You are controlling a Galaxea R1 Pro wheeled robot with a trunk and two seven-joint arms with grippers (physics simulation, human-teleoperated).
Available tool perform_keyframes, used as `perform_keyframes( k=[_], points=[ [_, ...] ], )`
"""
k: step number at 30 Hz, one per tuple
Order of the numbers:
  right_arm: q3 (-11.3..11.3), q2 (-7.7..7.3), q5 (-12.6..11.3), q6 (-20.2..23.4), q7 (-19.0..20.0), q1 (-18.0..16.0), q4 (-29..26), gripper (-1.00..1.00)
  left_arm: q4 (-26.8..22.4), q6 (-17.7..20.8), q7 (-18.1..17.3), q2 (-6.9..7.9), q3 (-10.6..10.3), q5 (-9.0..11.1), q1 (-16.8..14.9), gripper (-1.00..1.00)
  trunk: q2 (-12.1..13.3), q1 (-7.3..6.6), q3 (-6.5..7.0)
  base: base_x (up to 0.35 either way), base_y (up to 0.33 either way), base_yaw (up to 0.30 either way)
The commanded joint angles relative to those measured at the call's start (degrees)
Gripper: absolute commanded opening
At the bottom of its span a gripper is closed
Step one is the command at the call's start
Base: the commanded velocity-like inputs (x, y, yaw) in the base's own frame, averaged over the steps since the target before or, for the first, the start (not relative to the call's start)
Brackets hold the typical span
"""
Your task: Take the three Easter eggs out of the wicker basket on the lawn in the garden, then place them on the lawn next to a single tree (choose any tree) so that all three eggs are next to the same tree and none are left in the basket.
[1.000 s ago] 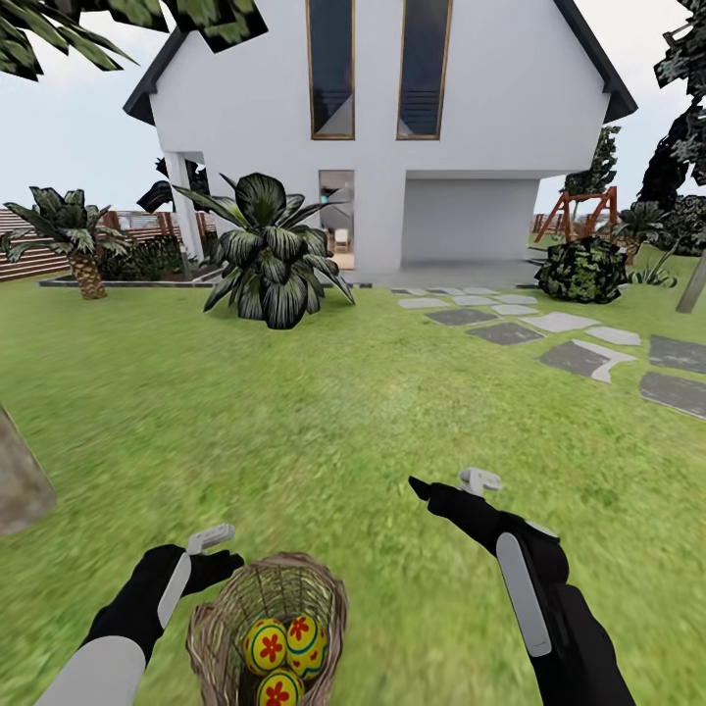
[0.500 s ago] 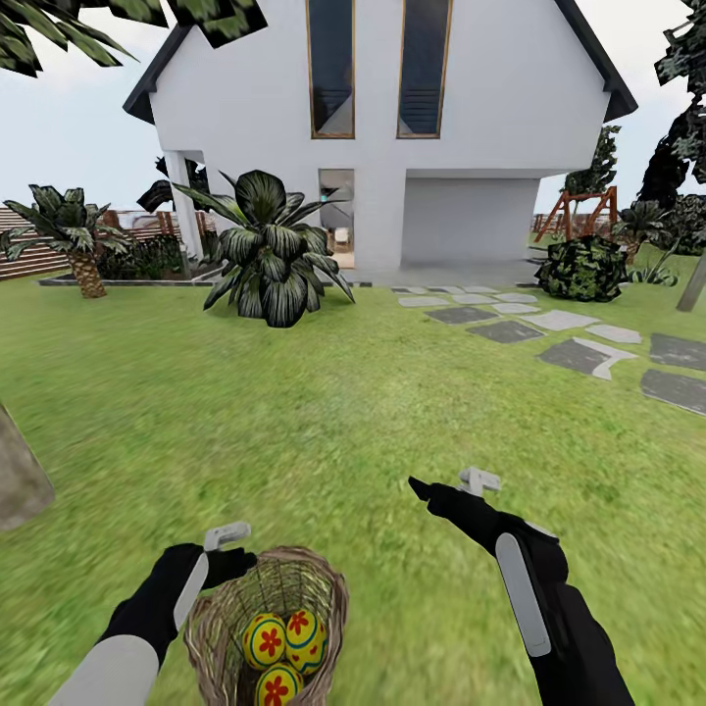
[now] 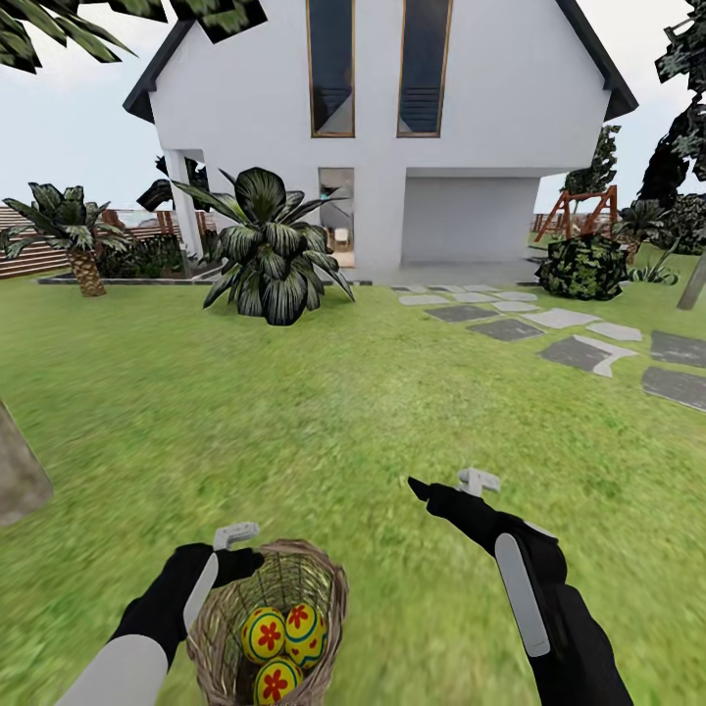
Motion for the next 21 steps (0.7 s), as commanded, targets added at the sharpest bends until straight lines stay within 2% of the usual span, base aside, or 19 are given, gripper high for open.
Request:
perform_keyframes(
  k=[1, 16, 21],
  points=[
    [-0.2, 0.06, 0.1, 0.3, 0.4, 0.0, 0.0, 1.00, -0.1, 0.2, 0.4, -0.09, 0.3, 0.3, 0.0, 1.00, -0.4, 0.22, -0.24, 0.000, 0.000, 0.000],
    [-0.2, 0.06, 0.1, 0.3, 0.4, 0.0, 0.0, 1.00, 0.9, -0.3, 2.0, -1.05, 0.2, 0.3, 0.0, 1.00, -6.5, 3.52, -2.94, 0.000, 0.000, 0.000],
    [-0.2, 0.06, 0.1, 0.3, 0.4, 0.0, 0.0, 1.00, 1.2, -0.3, 5.8, -2.40, 0.2, 0.3, 0.0, 1.00, -8.5, 4.61, -3.83, 0.000, 0.000, 0.000]
  ],
)
